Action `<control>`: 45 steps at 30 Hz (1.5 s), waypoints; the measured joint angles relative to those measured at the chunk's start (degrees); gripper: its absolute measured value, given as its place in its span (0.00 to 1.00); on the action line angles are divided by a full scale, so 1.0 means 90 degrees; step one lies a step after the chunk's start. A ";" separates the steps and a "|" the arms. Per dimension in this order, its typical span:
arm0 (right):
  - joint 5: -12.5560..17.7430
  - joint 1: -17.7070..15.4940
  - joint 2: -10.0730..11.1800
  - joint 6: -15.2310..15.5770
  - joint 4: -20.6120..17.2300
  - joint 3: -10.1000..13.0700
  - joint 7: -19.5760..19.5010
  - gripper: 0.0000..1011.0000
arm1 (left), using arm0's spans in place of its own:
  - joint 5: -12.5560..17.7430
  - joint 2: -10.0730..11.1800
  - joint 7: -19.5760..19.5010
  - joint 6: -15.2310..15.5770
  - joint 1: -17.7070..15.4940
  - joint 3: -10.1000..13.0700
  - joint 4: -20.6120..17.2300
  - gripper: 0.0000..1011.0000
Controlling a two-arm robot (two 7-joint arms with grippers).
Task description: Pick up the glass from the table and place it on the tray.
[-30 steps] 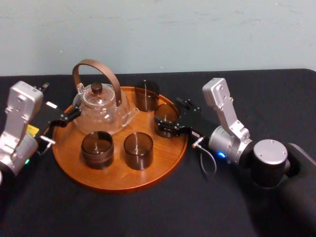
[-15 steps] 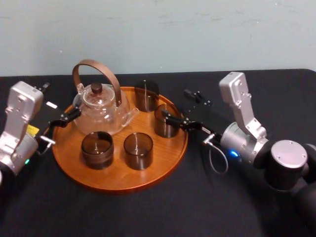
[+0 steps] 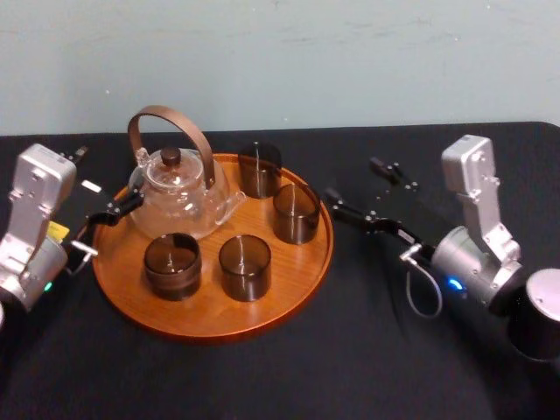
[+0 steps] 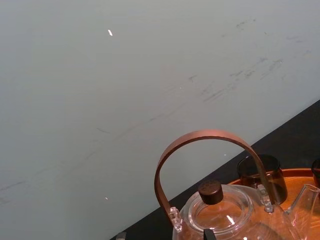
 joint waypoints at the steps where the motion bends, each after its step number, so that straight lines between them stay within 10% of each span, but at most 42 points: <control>1: -0.0019 -0.0063 0.0038 -0.0042 -0.0041 0.0059 -0.0075 0.99 | 0.0000 0.0000 0.0000 0.0000 0.0000 0.0000 0.0000 0.99; 17: -0.0164 -0.0348 0.0131 -0.0179 -0.0057 0.0541 -0.0343 0.99 | 0.0000 0.0000 0.0000 0.0000 0.0000 0.0000 0.0000 0.99; 45: -0.0287 -0.0306 0.0077 -0.0152 0.0096 0.0580 -0.0430 0.99 | 0.0000 0.0000 0.0000 0.0000 0.0000 0.0000 0.0000 0.99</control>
